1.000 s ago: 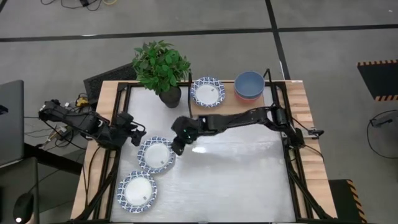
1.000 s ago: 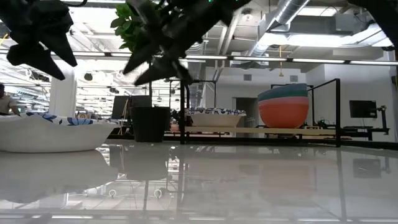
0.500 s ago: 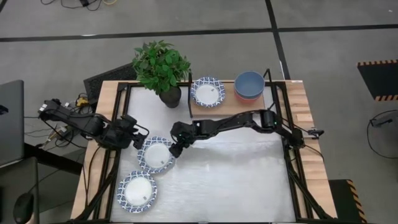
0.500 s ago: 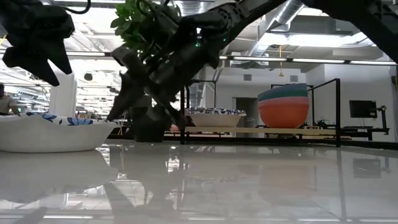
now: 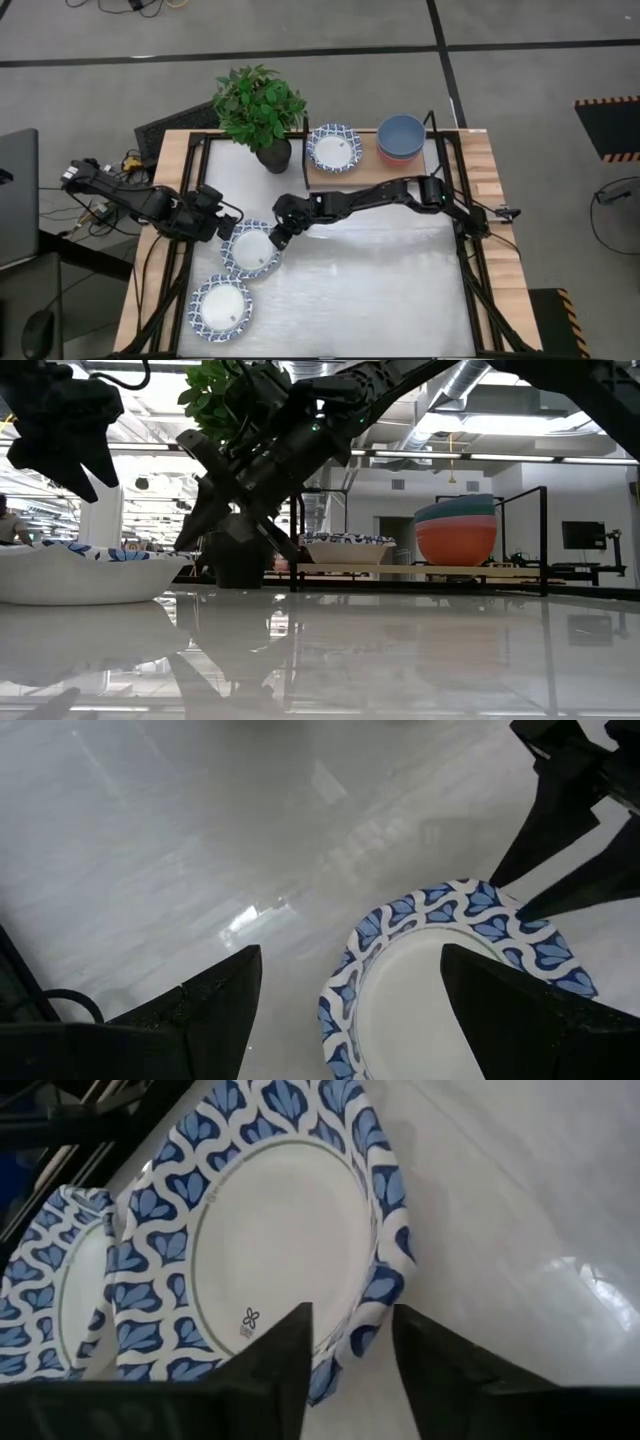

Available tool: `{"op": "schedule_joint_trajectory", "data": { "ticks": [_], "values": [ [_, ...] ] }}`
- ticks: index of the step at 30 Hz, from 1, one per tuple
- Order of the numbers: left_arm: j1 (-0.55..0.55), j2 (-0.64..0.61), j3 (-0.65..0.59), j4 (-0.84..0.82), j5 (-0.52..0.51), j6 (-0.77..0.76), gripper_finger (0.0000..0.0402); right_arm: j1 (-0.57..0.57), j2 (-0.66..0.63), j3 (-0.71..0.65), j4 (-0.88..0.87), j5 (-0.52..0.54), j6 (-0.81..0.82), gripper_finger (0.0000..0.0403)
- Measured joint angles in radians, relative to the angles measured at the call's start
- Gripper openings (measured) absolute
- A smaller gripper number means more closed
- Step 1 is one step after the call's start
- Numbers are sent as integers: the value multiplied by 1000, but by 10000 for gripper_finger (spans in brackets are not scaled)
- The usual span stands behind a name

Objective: Place and stack bowls onto a shelf
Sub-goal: Stack the white bowl on top of the white bowl on the shelf

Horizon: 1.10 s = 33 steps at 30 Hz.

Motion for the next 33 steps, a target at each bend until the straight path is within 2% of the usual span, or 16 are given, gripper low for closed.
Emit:
{"op": "schedule_joint_trajectory", "data": {
  "ticks": [8, 13, 22, 26, 33],
  "values": [
    [0, 7, 0, 0, -15, 0, 293, -6, 0, 0, -13, 12, -1, 90],
    [0, 7, 0, 0, -15, 8, 293, -5, 0, 0, -27, 48, -3, 20],
    [0, 7, 0, 8, 20, 0, 293, -3, 0, 0, -101, 53, -37, 17],
    [0, 7, 0, 11, 6, 11, 293, -3, -2, 0, -101, 31, -54, 50],
    [0, 7, 0, 13, -4, 11, 293, -3, -2, 0, -148, 24, -62, 174]
  ]
}}
